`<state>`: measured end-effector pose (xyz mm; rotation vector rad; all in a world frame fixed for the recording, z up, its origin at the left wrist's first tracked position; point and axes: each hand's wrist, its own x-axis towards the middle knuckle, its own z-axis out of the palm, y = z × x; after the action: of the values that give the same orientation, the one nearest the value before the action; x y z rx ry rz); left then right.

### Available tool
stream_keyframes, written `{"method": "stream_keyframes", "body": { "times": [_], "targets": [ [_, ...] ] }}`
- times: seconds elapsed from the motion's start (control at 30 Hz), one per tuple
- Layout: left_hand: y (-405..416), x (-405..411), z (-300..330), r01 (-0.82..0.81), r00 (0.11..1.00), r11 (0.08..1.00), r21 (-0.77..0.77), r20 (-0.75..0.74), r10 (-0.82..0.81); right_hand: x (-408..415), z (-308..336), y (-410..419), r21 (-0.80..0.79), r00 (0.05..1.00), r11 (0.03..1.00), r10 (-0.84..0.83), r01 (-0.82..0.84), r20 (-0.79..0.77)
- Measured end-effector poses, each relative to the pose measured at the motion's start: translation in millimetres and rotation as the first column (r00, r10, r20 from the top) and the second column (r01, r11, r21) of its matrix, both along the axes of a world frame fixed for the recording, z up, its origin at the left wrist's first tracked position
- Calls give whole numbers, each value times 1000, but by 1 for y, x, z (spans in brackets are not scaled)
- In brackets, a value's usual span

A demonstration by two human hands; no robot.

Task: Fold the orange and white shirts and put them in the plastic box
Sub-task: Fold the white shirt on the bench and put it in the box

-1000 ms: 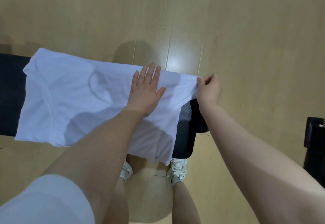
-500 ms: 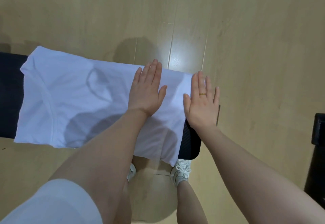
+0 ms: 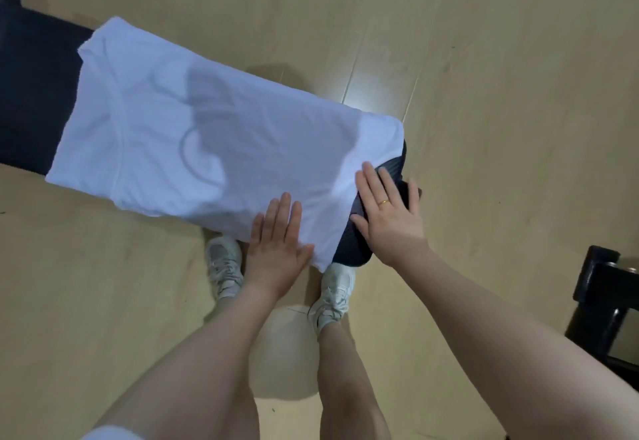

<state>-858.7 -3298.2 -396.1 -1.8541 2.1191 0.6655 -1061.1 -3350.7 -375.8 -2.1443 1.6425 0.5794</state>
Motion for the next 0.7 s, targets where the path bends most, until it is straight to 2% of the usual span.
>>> {"method": "stream_keyframes", "body": {
  "times": [0.1, 0.2, 0.27, 0.33, 0.4, 0.47, 0.57, 0.6, 0.67, 0.7],
  "targets": [
    [11, 10, 12, 4, 1000, 998, 63, -25, -3, -26, 26, -2, 177, 999, 983, -48, 50, -12],
    [13, 11, 43, -197, 960, 963, 182, -164, 227, -29, 61, -8, 216, 992, 971, -114, 99, 58],
    [12, 13, 61, -361, 881, 882, 303, -199, 430, -23, 79, -17, 261, 983, 951, -179, 164, 34],
    [8, 19, 73, -505, 757, 762, 405, -216, 617, -11, 93, -31, 398, 981, 898, -189, 190, -41],
    [8, 30, 83, -594, 644, 622, 509, -163, 748, 3, 108, -41, 541, 986, 826, -153, 160, -59],
    [12, 41, 90, -604, 623, 549, 578, -87, 777, 14, 120, -50, 563, 988, 814, -149, 144, -37],
    [23, 53, 89, -588, 677, 545, 597, -6, 736, 24, 137, -63, 484, 983, 865, -177, 134, 44],
    [27, 51, 87, -604, 666, 532, 593, 9, 746, 25, 141, -66, 481, 984, 868, -168, 119, 60],
    [35, 35, 83, -646, 573, 447, 619, 6, 819, 21, 142, -74, 501, 994, 863, -100, 68, 38],
    [37, 22, 83, -665, 481, 381, 643, -22, 876, 17, 141, -79, 501, 998, 864, -66, 45, 24]
  ]
}}
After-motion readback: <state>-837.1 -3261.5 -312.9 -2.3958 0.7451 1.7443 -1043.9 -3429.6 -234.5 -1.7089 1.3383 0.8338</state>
